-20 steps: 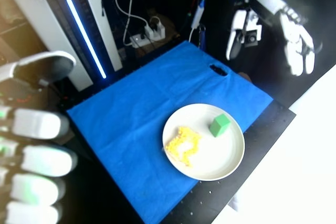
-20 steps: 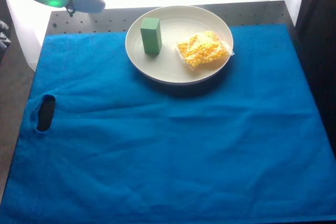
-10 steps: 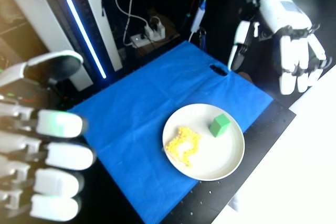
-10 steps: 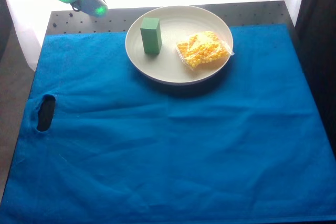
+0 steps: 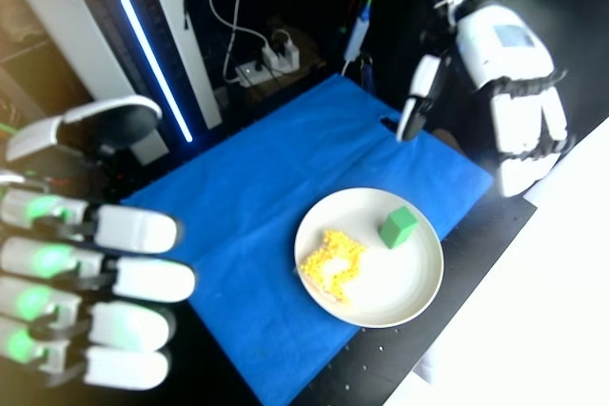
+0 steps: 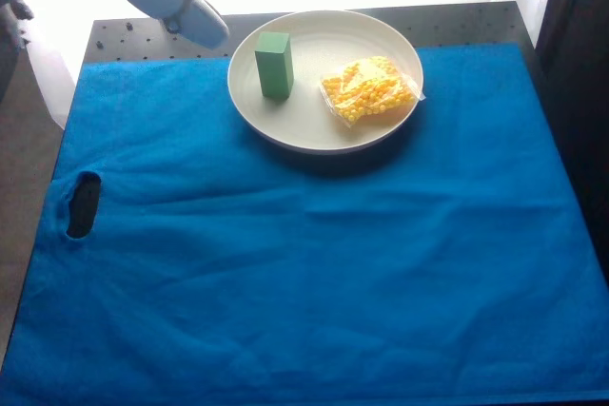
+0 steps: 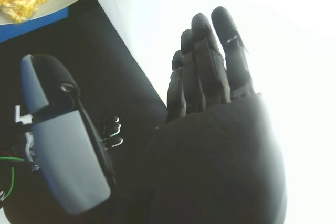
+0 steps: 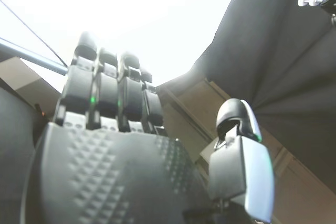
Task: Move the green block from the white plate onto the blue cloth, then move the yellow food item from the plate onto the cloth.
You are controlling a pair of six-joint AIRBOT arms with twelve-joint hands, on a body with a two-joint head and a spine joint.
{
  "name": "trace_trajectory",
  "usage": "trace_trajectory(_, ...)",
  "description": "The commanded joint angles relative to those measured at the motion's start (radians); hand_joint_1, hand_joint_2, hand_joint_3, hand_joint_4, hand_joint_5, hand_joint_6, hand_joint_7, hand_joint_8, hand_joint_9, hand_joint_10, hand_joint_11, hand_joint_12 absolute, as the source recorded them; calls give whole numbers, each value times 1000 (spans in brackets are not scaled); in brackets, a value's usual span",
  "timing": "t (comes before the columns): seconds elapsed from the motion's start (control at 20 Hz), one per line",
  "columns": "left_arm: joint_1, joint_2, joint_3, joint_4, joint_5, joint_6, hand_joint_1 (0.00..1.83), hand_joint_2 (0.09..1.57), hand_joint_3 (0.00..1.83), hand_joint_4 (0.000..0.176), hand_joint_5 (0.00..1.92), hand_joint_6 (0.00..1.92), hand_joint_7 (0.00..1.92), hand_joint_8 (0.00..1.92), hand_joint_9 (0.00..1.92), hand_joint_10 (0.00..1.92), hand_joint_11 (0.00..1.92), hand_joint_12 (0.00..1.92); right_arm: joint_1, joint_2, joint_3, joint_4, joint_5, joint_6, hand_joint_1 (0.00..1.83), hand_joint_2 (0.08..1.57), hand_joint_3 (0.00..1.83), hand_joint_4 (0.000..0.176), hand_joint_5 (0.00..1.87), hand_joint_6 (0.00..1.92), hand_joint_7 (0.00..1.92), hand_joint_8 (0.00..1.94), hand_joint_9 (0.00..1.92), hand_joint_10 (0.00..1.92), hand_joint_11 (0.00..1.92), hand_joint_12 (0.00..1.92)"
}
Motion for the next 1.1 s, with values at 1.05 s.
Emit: trace_trajectory(1.05,110,-167,121,-103,-111,-2,954,795,0,0,615,1,694,0,522,0,19,805,12,-14,10,4,115,5,230,1097,0,3,290,1,496,2,368,3,139,662)
